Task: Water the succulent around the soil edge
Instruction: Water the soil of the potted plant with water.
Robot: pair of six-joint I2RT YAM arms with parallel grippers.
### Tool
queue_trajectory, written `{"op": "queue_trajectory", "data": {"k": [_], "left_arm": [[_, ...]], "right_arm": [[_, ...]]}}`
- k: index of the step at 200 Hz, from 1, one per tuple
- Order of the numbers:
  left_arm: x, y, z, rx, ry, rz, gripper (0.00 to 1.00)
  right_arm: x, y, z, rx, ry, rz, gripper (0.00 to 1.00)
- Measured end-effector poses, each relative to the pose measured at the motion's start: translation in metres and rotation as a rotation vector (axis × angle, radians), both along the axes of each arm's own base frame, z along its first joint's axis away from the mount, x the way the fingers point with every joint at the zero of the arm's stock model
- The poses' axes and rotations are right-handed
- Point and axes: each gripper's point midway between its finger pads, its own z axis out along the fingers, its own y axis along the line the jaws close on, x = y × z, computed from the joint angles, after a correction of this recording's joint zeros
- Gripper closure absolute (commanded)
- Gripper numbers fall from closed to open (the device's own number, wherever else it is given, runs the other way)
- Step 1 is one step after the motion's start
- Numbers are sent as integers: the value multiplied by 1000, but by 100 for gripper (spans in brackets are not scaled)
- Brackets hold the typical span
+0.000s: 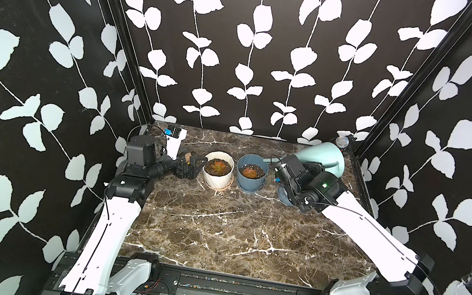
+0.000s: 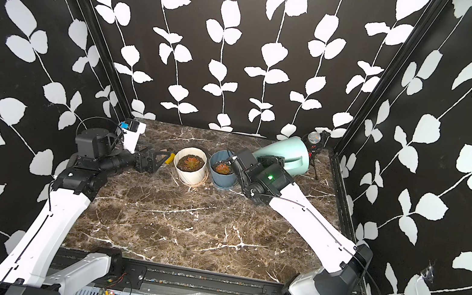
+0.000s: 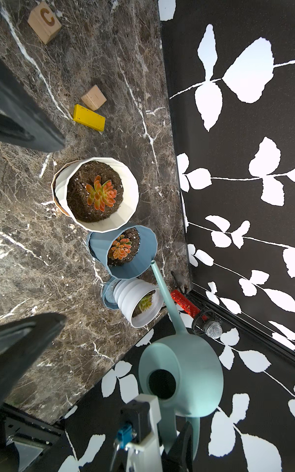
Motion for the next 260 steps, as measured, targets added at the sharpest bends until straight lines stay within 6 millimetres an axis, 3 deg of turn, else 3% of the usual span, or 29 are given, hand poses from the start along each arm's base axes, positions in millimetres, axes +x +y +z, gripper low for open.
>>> {"op": "queue_trajectory", "data": {"k": [152, 260], "left_arm": [[-1, -2, -1, -7, 3, -10, 2], [-1, -2, -2, -10, 6, -16, 2]], "right_arm": [[18, 3, -15, 23, 27, -16, 100], [36, 23, -30, 33, 43, 14, 100]]}}
